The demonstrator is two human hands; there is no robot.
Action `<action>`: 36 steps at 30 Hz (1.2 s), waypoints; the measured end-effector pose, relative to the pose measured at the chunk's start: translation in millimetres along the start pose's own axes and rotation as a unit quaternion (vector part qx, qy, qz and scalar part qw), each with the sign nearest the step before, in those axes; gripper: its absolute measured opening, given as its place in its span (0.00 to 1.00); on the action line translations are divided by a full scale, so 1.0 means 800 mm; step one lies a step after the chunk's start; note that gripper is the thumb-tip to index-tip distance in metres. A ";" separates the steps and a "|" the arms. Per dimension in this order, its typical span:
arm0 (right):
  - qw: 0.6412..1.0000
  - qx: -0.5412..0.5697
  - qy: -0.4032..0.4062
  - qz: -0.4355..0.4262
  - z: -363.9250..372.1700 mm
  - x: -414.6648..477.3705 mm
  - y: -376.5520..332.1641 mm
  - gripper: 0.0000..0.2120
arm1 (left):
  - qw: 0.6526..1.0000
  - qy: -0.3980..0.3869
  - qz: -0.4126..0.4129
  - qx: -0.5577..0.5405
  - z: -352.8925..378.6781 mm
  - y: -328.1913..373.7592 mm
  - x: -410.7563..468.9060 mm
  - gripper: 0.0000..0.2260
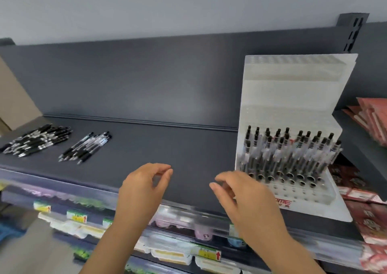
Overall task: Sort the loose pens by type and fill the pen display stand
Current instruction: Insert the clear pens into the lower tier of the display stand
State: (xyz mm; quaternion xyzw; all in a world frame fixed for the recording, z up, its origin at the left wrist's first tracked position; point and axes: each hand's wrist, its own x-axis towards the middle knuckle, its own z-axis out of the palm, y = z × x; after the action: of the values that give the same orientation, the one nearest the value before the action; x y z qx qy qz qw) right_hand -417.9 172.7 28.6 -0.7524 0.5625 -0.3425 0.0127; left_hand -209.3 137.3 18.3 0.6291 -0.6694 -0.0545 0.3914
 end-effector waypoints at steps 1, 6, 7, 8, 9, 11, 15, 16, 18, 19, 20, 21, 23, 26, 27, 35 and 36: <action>1.000 -0.010 -0.022 -0.006 0.012 0.007 -0.013 0.10 | 1.000 0.007 0.002 0.013 -0.014 -0.021 0.003 0.04; 0.995 -0.039 -0.094 0.009 0.087 0.053 -0.074 0.14 | 0.996 0.023 0.002 0.090 -0.095 -0.141 0.019 0.06; 0.994 -0.047 -0.097 0.017 0.105 0.065 -0.089 0.14 | 0.995 0.022 0.004 0.102 -0.115 -0.165 0.025 0.06; 0.993 -0.057 -0.104 0.025 0.122 0.077 -0.105 0.14 | 0.993 0.021 0.007 0.115 -0.134 -0.189 0.031 0.07; 0.991 -0.066 -0.112 0.030 0.140 0.088 -0.122 0.15 | 0.991 0.018 0.010 0.129 -0.152 -0.213 0.037 0.08; 0.988 -0.082 -0.126 0.032 0.173 0.111 -0.156 0.15 | 0.987 0.007 0.022 0.161 -0.182 -0.261 0.052 0.10; 0.986 -0.083 -0.142 0.025 0.226 0.141 -0.218 0.17 | 0.982 -0.010 0.028 0.188 -0.226 -0.333 0.075 0.13; 0.986 -0.080 -0.145 0.023 0.237 0.146 -0.232 0.18 | 0.982 -0.014 0.030 0.187 -0.232 -0.347 0.080 0.14; 0.984 -0.077 -0.160 0.020 0.259 0.154 -0.255 0.20 | 0.981 -0.025 0.038 0.186 -0.239 -0.369 0.087 0.14; 0.983 -0.078 -0.168 0.018 0.270 0.158 -0.264 0.21 | 0.981 -0.031 0.044 0.187 -0.240 -0.380 0.091 0.14; 0.981 -0.078 -0.177 0.017 0.281 0.164 -0.272 0.21 | 0.980 -0.038 0.048 0.189 -0.240 -0.390 0.095 0.14; 0.980 -0.078 -0.184 0.016 0.291 0.170 -0.278 0.22 | 0.980 -0.045 0.048 0.189 -0.239 -0.400 0.098 0.14; 0.977 -0.077 -0.196 0.018 0.310 0.184 -0.287 0.23 | 0.980 -0.062 0.041 0.183 -0.234 -0.420 0.106 0.14; 0.976 -0.077 -0.201 0.021 0.332 0.208 -0.291 0.23 | 0.983 -0.076 0.010 0.167 -0.227 -0.447 0.124 0.15; 0.976 -0.074 -0.201 0.024 0.339 0.216 -0.290 0.23 | 0.984 -0.077 -0.002 0.159 -0.225 -0.454 0.132 0.15; 0.975 -0.045 -0.207 0.073 0.384 0.270 -0.289 0.24 | 0.985 -0.120 -0.003 0.120 -0.188 -0.478 0.214 0.16; 0.974 -0.044 -0.208 0.079 0.388 0.274 -0.289 0.25 | 0.985 -0.133 0.000 0.112 -0.181 -0.477 0.222 0.16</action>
State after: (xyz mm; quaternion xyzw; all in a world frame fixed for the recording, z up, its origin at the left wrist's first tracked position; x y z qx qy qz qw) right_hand -30.9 -43.7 -6.0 -0.7603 0.6196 -0.1513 0.1231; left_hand 199.2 -36.7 -17.2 0.6563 -0.7173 -0.0620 0.2256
